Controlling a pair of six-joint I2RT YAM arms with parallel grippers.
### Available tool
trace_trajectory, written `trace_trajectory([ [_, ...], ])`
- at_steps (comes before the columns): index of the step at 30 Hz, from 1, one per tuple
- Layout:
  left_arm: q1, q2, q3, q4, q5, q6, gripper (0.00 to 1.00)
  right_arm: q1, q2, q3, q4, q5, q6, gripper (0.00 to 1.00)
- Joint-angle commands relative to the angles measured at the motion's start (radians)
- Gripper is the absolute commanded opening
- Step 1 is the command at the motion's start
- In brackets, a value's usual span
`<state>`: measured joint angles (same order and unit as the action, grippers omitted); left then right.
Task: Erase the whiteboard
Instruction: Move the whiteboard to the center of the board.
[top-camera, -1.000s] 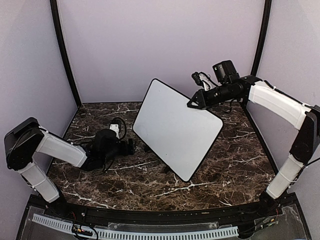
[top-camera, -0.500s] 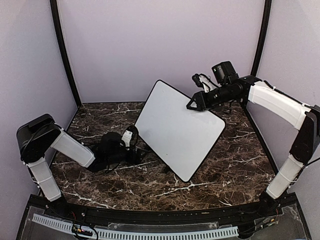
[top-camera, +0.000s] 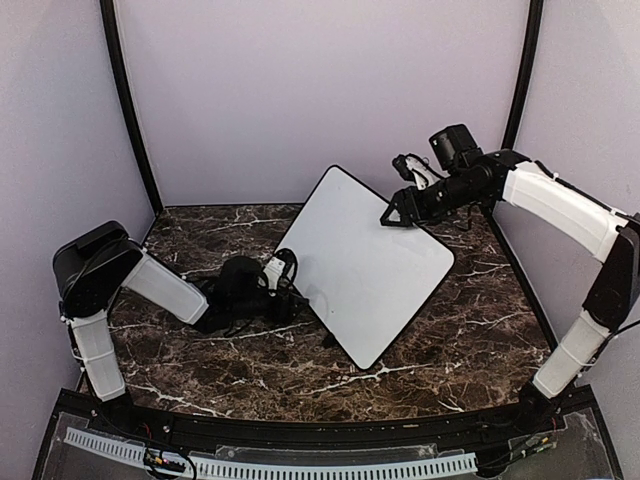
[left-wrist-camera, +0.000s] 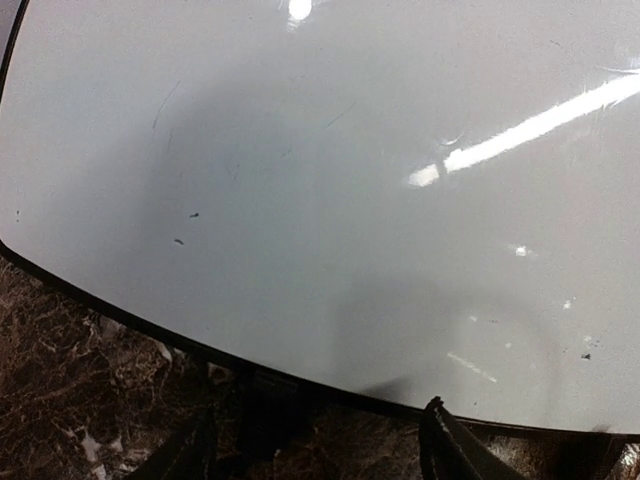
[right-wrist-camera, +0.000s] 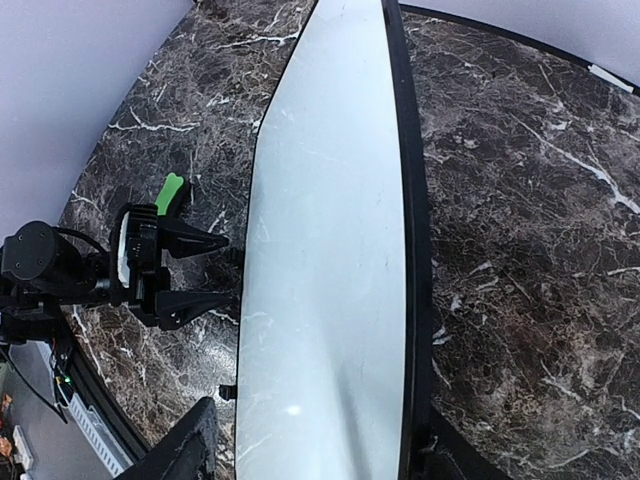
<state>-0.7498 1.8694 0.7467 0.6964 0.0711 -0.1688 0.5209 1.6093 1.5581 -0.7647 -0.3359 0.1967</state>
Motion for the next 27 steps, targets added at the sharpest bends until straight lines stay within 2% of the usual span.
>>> trace_trajectory([
  [1, -0.003, 0.008, 0.019, -0.045, 0.018, 0.035, 0.64, -0.017, -0.043, 0.007, -0.002, 0.011, 0.013, 0.61],
  [10, -0.003, 0.028, 0.022, -0.036, 0.034, 0.054, 0.53, -0.034, -0.05, 0.014, 0.004, 0.02, 0.016, 0.63],
  [18, -0.003, 0.039, 0.042, -0.05, 0.018, 0.069, 0.49, -0.038, -0.084, 0.014, -0.002, 0.082, 0.019, 0.64],
  [27, -0.003, 0.04, 0.036, -0.035, 0.016, 0.065, 0.29, -0.041, -0.105, -0.003, 0.008, 0.08, 0.03, 0.64],
])
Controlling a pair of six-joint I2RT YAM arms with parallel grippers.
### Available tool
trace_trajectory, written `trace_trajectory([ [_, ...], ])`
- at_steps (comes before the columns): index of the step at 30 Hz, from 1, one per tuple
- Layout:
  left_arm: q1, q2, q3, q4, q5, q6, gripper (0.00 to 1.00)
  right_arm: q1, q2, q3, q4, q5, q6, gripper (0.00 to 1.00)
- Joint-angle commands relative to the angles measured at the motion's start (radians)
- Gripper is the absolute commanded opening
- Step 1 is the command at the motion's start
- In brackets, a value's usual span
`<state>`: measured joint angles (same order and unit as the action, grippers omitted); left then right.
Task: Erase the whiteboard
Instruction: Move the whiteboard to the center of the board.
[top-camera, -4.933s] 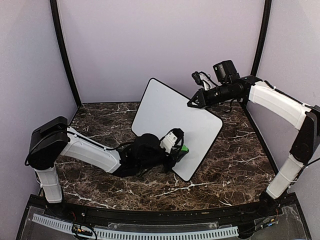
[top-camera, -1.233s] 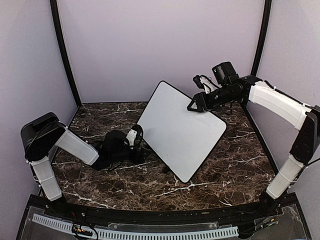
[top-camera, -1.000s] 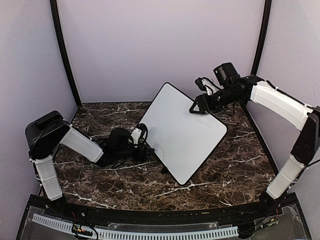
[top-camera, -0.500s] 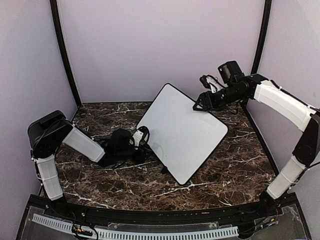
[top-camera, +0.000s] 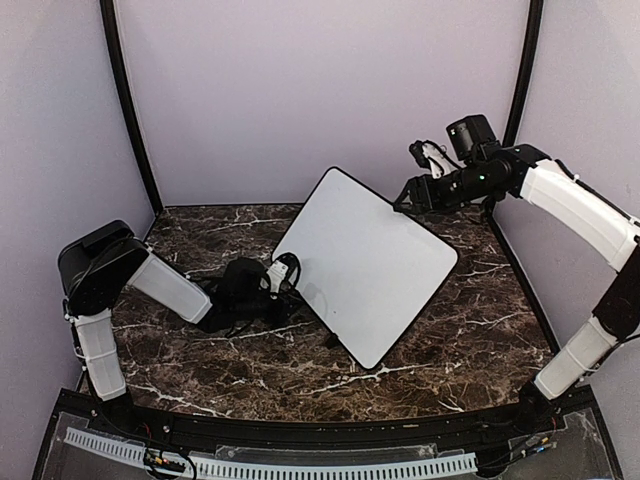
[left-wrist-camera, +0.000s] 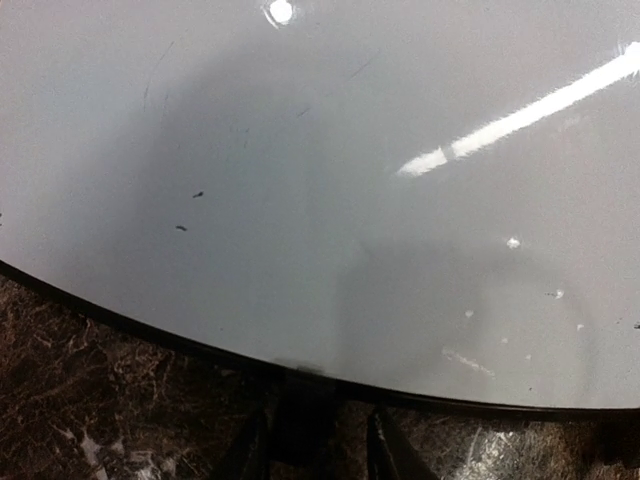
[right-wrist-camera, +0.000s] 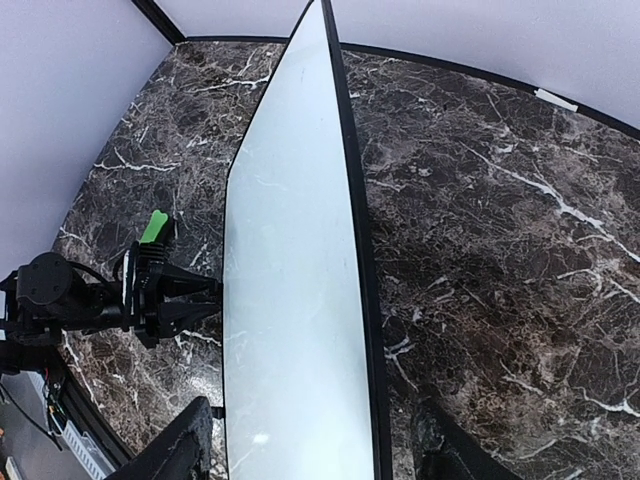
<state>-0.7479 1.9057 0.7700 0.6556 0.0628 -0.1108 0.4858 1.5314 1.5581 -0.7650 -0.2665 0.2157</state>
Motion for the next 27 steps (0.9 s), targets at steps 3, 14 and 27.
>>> trace_trajectory([
  [3, -0.005, 0.005, 0.014, 0.01, 0.027, 0.0, 0.2, -0.006, -0.03, -0.003, 0.008, 0.008, 0.014, 0.64],
  [14, -0.056, 0.056, 0.073, 0.062, -0.041, -0.153, 0.0, -0.006, -0.086, -0.027, 0.003, 0.119, 0.054, 0.68],
  [27, -0.125, 0.324, 0.468, -0.076, -0.298, -0.38, 0.0, -0.007, -0.231, -0.176, 0.065, 0.309, 0.117, 0.71],
])
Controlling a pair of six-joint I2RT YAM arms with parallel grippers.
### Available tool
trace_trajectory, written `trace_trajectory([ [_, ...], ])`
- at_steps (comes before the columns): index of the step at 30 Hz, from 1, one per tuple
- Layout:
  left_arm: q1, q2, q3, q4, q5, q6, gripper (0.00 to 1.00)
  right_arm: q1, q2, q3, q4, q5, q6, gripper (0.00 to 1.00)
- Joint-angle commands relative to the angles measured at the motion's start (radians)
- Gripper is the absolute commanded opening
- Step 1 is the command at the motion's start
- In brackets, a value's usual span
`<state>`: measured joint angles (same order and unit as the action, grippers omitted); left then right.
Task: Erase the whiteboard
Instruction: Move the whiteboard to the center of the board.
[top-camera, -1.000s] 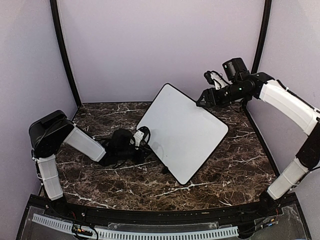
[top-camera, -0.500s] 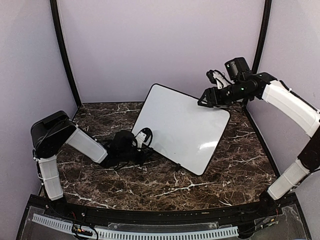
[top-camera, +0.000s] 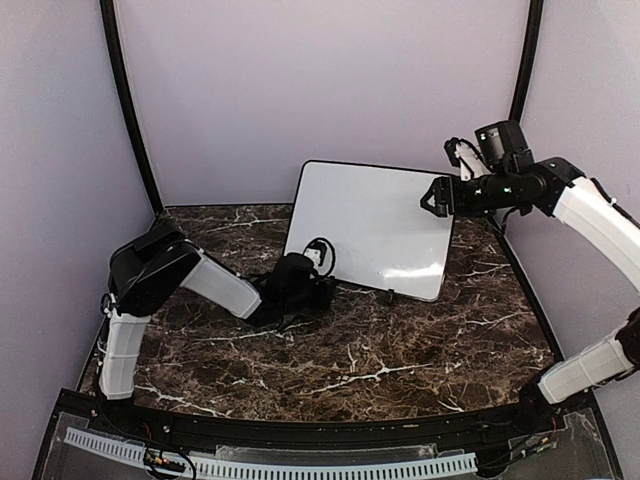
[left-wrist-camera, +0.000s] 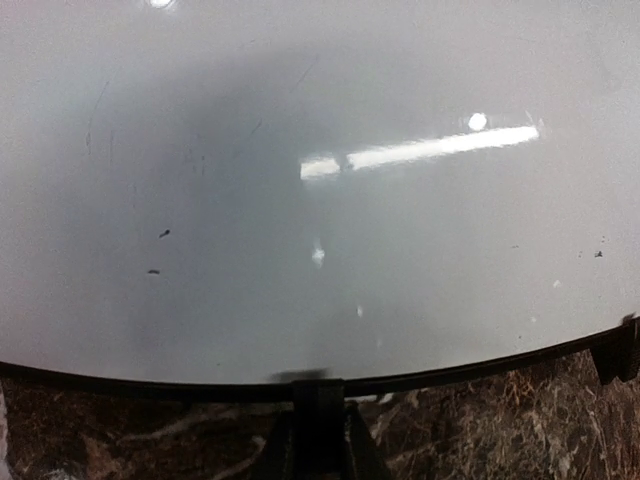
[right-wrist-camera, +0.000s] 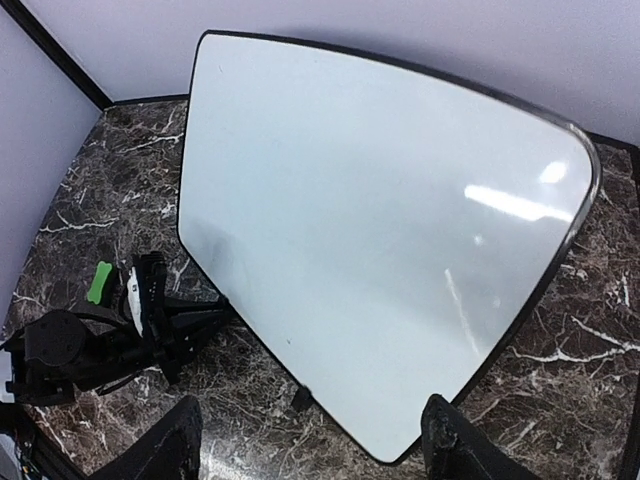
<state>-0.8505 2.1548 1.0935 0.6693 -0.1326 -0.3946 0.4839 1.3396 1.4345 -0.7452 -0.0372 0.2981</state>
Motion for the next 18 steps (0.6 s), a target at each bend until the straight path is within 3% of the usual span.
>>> trace_trajectory([
  [1, -0.029, 0.092, 0.169, -0.104, -0.116, -0.104, 0.0, -0.004, -0.053, -0.07, 0.054, 0.092, 0.042, 0.71],
  [11, -0.11, 0.275, 0.508, -0.317, -0.3, -0.141, 0.01, -0.004, -0.141, -0.177, 0.105, 0.153, 0.093, 0.72],
  [18, -0.167, 0.335, 0.654, -0.381, -0.355, -0.118, 0.11, -0.004, -0.15, -0.197, 0.121, 0.158, 0.101, 0.73],
])
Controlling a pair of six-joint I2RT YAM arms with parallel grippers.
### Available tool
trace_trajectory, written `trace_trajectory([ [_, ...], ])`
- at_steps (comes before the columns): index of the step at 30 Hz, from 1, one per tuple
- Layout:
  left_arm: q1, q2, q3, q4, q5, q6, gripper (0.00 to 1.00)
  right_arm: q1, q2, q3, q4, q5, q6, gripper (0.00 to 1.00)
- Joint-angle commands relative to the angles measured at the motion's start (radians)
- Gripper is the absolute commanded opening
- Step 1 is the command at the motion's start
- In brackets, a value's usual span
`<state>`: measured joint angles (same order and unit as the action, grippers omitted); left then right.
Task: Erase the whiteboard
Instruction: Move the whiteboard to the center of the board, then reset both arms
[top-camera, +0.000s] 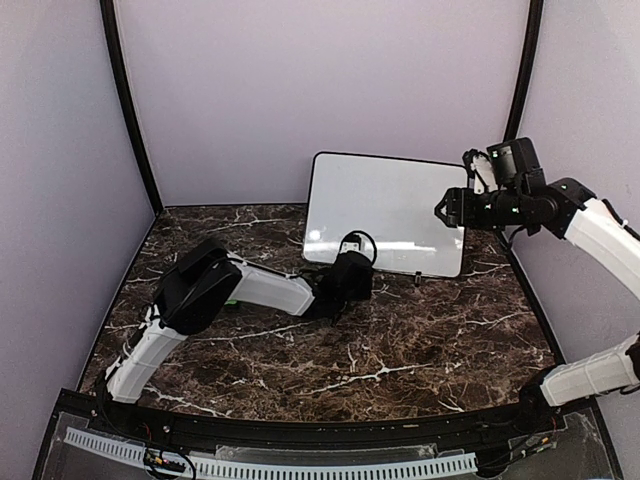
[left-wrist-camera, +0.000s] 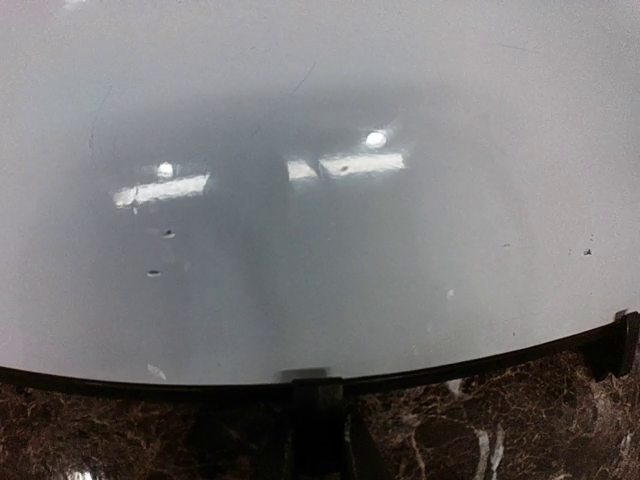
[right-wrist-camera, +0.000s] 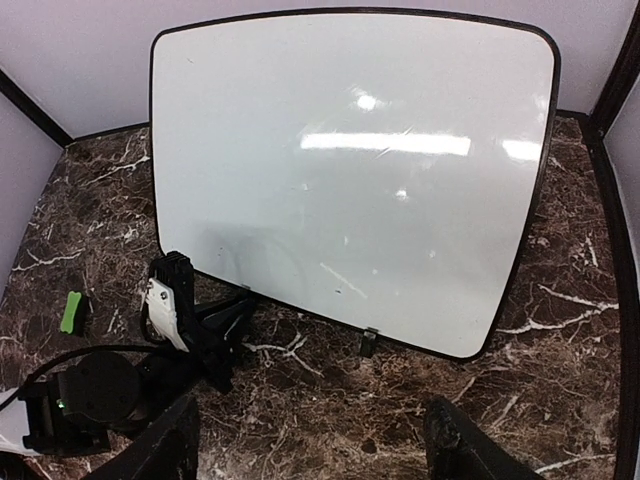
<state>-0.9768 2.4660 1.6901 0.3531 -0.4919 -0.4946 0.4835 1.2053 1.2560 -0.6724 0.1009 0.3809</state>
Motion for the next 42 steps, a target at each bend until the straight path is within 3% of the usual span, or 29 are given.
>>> trace_trajectory([
  [1, -0.045, 0.027, 0.059, -0.065, 0.01, -0.022, 0.11, -0.004, -0.017, -0.023, 0.051, 0.019, 0.018, 0.73],
  [5, -0.048, 0.026, 0.061, -0.074, 0.05, -0.061, 0.19, -0.005, -0.016, -0.043, 0.062, 0.023, 0.019, 0.73],
  [7, -0.048, 0.021, 0.048, -0.079, 0.06, -0.071, 0.29, -0.005, -0.015, -0.052, 0.067, 0.022, 0.021, 0.74],
  [8, -0.048, 0.013, 0.04, -0.078, 0.063, -0.075, 0.39, -0.005, -0.015, -0.056, 0.07, 0.023, 0.021, 0.75],
  [11, -0.048, -0.014, -0.017, -0.06, 0.079, -0.079, 0.62, -0.005, -0.015, -0.064, 0.073, 0.031, 0.023, 0.85],
  [16, -0.048, -0.113, -0.135, -0.023, 0.093, -0.07, 0.76, -0.006, -0.023, -0.074, 0.083, 0.049, 0.022, 0.98],
  [24, -0.035, -0.425, -0.448, -0.031, 0.219, -0.047, 0.98, -0.007, -0.099, -0.151, 0.198, -0.033, -0.03, 0.99],
  [32, 0.087, -0.948, -0.801, -0.134, 0.26, -0.014, 0.99, -0.006, -0.216, -0.27, 0.287, -0.05, -0.06, 0.99],
  [39, 0.155, -1.332, -0.895, -0.341, 0.091, 0.113, 0.99, -0.007, -0.292, -0.338, 0.331, -0.05, -0.058, 0.99],
  [42, 0.179, -1.449, -0.925, -0.429, 0.048, 0.103, 0.99, -0.007, -0.326, -0.368, 0.341, -0.036, -0.057, 0.99],
])
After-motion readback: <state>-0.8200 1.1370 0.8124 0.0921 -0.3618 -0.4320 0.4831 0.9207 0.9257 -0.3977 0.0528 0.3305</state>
